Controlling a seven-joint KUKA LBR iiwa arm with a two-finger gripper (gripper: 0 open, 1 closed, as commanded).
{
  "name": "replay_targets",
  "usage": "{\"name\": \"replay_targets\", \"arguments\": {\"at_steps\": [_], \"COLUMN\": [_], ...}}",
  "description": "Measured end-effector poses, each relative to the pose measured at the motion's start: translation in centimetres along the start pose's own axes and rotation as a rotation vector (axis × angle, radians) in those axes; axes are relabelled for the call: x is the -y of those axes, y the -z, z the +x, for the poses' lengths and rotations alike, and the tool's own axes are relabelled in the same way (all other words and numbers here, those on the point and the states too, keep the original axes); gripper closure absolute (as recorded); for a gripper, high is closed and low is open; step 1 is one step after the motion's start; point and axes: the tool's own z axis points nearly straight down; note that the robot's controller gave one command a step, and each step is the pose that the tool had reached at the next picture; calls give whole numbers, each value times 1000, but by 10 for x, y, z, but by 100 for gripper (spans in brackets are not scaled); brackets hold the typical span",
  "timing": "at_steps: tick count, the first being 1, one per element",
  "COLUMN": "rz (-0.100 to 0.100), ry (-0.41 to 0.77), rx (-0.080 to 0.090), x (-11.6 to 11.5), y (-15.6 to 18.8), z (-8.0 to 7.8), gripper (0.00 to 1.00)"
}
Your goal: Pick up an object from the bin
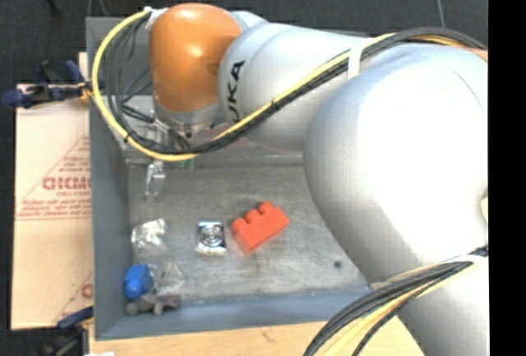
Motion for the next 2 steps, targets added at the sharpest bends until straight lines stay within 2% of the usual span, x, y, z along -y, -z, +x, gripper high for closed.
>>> {"name": "replay_targets", "arguments": {"at_steps": [1, 2], "rz": [6, -1], "ry": [52, 53], "rx": [1, 7], "x": [80, 74], "y": [-10, -8], "z": [74, 71], "gripper": [0, 100]}}
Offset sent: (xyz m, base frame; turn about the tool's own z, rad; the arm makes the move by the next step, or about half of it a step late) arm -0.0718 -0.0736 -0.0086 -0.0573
